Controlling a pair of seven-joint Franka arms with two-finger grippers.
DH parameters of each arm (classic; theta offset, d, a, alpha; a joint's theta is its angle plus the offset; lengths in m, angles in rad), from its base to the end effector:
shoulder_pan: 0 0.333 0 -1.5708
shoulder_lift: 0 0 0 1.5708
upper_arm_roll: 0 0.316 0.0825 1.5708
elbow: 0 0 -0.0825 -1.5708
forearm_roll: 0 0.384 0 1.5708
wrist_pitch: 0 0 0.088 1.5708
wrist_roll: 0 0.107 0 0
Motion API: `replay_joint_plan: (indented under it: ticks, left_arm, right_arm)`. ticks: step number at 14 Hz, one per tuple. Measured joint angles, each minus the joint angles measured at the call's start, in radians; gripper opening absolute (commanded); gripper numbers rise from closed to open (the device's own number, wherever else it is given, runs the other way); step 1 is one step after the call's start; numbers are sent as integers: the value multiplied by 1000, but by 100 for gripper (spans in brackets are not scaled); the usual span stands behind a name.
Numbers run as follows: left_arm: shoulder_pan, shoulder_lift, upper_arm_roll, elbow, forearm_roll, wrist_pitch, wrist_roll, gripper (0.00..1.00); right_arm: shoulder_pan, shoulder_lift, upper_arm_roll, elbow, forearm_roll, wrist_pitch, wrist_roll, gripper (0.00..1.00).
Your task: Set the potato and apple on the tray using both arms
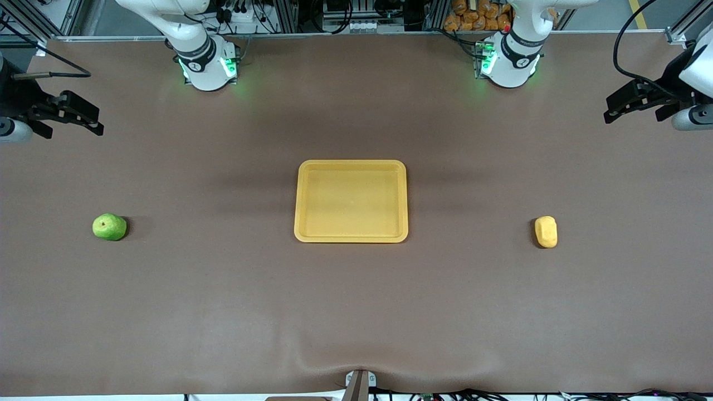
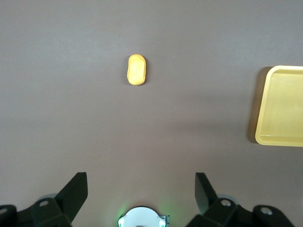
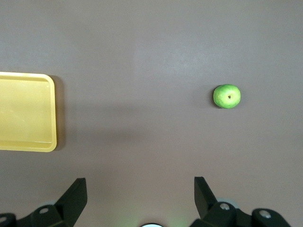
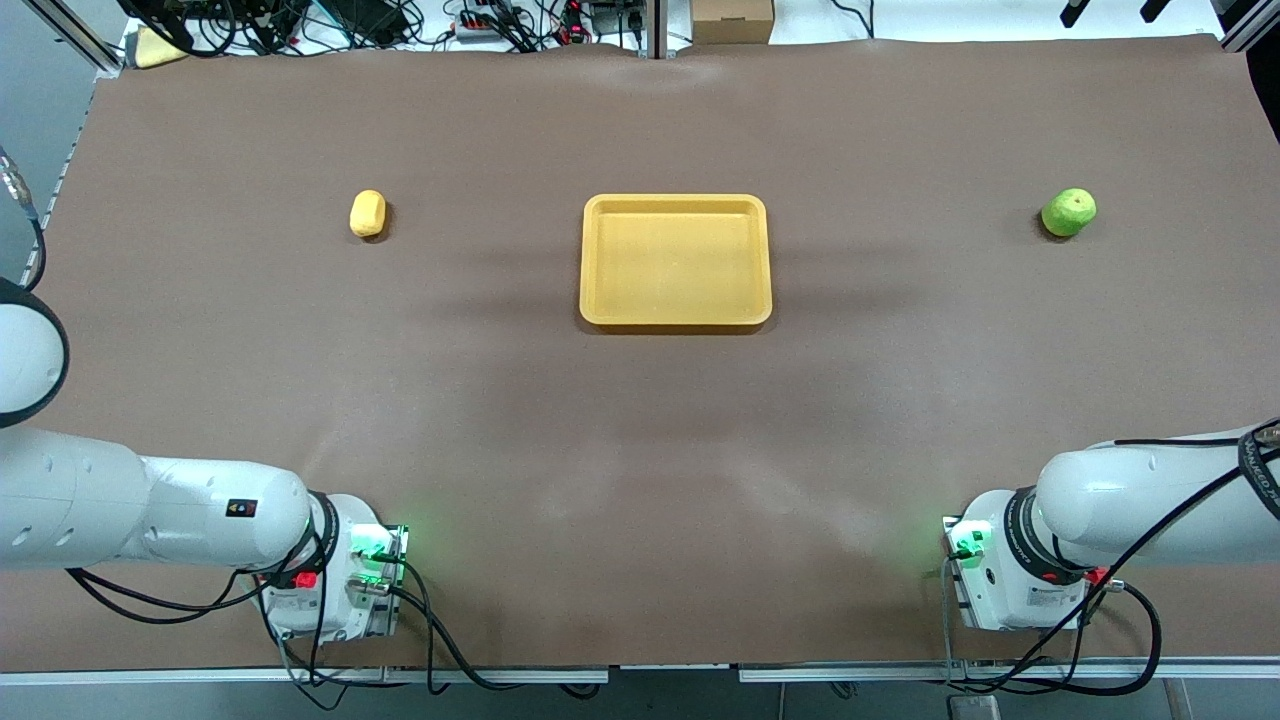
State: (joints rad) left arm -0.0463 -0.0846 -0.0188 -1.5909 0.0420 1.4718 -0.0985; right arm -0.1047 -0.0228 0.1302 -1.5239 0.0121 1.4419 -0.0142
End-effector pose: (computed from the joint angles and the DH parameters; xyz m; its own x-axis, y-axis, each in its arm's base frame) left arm 0.5168 -0.0293 0.6520 0.9988 0.0376 -0.0300 0.0362 -0.9983 -0.0467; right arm 0.5339 0.0160 0.6477 0.9974 0.0410 -0.0592 0.0405 -0.9991 -0.0100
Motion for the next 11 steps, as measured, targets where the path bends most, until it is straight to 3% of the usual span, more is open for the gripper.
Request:
replay_joint_plan:
  ticks: [5,11]
  left_arm:
    - [16,41,2,-23,0,21,14,100]
    - [39,67,3,-199,0,286,14,100]
  right_arm:
    - [-59,52,-2,-3,0,43,-4,100]
    - [-84,107,-2,-3,-1,100,-4,100]
